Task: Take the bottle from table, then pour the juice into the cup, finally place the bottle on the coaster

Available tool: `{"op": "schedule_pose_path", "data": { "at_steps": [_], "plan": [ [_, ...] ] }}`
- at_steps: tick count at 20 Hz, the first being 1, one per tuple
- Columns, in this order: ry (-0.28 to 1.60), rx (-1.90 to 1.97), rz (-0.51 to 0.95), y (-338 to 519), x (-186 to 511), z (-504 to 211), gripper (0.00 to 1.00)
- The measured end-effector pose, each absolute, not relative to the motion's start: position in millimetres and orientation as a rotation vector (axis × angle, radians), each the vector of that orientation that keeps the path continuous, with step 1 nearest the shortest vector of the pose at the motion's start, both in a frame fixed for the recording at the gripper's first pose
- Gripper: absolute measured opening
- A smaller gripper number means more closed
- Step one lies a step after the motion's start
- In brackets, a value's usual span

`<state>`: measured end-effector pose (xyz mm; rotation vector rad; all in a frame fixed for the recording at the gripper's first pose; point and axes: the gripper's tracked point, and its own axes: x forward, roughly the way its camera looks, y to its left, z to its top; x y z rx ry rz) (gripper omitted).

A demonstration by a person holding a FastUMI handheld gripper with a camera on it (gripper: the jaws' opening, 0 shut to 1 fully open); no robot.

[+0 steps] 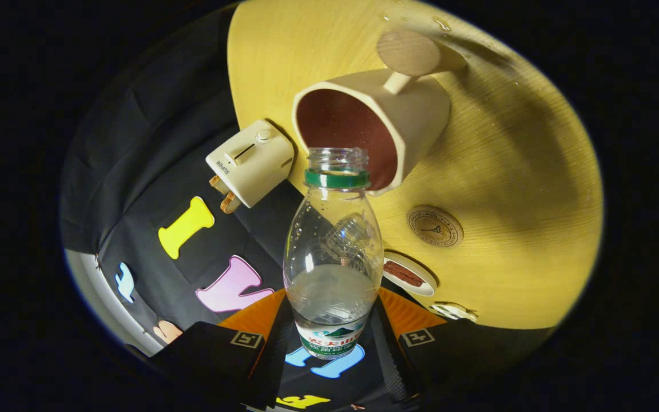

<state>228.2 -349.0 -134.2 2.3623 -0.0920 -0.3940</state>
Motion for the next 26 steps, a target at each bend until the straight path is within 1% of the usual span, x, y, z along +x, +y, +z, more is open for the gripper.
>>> {"op": "schedule_pose_path", "data": {
  "at_steps": [4, 10, 14, 18, 20, 22, 26],
  "plan": [
    [-0.038, 2.098, -0.398, -319.9, 222.9, -131.3, 0.72],
    [0.027, 1.470, -0.397, -294.8, 204.9, -107.6, 0.73],
    [0.068, 1.041, -0.429, -275.6, 186.1, -99.5, 0.73],
    [0.074, 0.705, -0.465, -258.2, 182.8, -89.0, 0.73],
    [0.100, 0.529, -0.481, -253.3, 182.2, -96.2, 0.73],
    [0.126, 0.388, -0.498, -252.2, 179.4, -102.2, 0.73],
    [0.135, 0.264, -0.531, -262.1, 205.9, -110.1, 0.73]
  ]
}}
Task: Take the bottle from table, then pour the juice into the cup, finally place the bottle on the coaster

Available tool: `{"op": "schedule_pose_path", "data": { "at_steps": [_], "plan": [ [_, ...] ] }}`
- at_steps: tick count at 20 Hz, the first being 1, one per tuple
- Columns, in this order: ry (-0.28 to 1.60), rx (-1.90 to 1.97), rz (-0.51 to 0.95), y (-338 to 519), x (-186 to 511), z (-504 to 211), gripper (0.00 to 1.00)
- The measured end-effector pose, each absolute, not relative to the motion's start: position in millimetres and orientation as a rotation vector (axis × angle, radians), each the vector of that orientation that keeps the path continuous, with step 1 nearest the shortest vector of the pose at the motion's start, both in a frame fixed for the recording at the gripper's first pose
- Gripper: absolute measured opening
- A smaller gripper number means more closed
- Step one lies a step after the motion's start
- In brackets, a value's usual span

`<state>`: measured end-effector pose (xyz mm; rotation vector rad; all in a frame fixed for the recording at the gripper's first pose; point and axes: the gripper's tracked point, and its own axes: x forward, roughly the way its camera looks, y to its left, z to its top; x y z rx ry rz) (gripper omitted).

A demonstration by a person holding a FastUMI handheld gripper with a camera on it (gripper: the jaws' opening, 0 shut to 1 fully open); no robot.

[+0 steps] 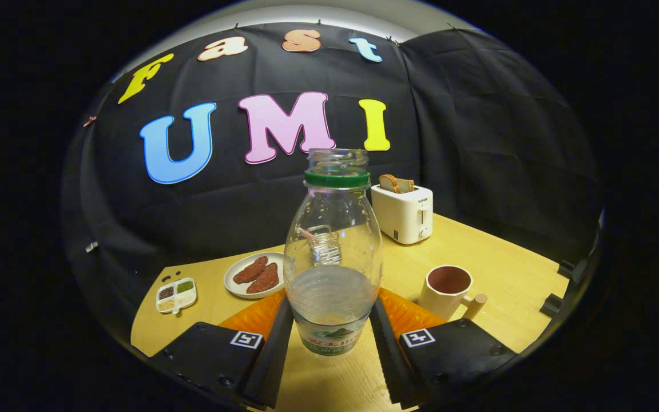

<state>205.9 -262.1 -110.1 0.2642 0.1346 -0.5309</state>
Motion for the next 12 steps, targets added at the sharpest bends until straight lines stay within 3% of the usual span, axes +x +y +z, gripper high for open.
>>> {"op": "schedule_pose_path", "data": {
  "at_steps": [12],
  "plan": [
    [0.118, 0.179, -0.540, -311.8, 304.3, -147.1, 0.73]
  ]
}}
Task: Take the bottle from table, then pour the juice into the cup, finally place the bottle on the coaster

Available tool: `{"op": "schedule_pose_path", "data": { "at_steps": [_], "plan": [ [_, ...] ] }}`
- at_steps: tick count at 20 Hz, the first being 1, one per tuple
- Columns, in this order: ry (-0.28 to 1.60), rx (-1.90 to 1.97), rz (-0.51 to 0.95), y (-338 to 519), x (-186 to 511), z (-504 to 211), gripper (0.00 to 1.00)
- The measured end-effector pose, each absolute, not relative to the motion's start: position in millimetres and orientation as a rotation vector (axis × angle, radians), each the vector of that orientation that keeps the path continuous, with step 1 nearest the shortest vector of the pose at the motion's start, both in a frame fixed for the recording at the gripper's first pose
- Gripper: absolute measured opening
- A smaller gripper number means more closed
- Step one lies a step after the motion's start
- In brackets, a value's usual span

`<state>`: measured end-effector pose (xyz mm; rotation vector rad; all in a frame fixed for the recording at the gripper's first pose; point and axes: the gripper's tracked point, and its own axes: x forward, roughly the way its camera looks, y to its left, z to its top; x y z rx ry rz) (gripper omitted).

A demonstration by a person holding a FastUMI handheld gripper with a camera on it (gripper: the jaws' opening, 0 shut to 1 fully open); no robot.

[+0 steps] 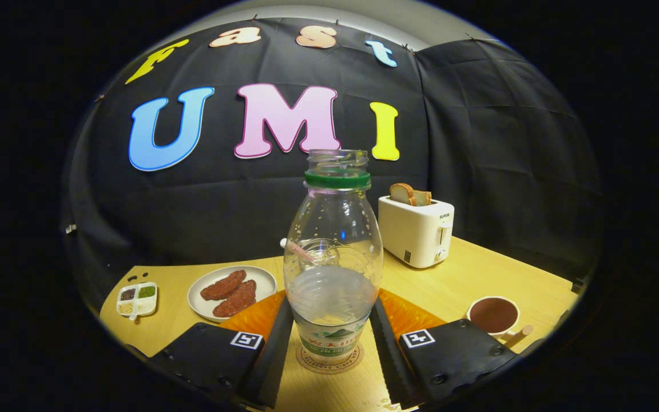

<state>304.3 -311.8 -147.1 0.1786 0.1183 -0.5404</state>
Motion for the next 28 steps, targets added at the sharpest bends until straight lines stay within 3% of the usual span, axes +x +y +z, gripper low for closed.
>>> {"op": "schedule_pose_path", "data": {
  "at_steps": [12, 15, 22, 28],
  "plan": [
    [0.168, 0.135, -0.517, -305.3, 324.9, -173.3, 0.78],
    [0.161, 0.126, -0.534, -305.5, 315.1, -167.7, 0.99],
    [0.118, 0.109, -0.511, -279.8, 273.3, -143.9, 0.98],
    [-0.013, 0.131, -0.442, -239.2, 201.9, -71.0, 0.98]
  ]
}}
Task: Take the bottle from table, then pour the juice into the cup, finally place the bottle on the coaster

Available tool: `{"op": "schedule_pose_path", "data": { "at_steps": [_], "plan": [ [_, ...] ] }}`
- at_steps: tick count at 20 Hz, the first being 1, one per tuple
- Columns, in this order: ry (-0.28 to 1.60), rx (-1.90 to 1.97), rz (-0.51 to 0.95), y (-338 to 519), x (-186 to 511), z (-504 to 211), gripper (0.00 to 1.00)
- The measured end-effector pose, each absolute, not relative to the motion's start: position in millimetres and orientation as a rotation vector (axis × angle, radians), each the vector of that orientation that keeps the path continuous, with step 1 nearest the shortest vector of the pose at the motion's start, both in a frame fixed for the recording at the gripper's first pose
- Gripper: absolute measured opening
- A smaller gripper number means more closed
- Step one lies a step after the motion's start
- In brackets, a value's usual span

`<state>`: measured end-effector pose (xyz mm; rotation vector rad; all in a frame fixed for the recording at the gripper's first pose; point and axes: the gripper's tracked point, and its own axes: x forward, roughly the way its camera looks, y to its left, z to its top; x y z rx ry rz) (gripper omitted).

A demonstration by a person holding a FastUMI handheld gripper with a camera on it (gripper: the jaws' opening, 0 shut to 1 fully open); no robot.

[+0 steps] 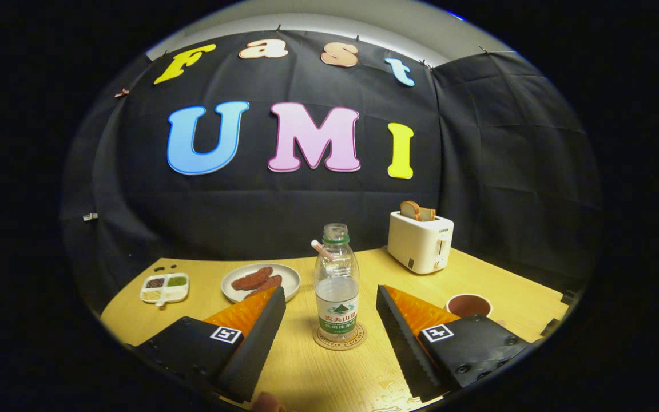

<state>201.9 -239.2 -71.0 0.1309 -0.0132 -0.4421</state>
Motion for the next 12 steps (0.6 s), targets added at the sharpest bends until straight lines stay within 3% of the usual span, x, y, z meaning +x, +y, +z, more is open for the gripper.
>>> {"op": "schedule_pose_path", "data": {
  "at_steps": [12],
  "plan": [
    [-0.015, 0.067, -0.175, -213.9, 37.5, 18.4, 0.97]
  ]
}}
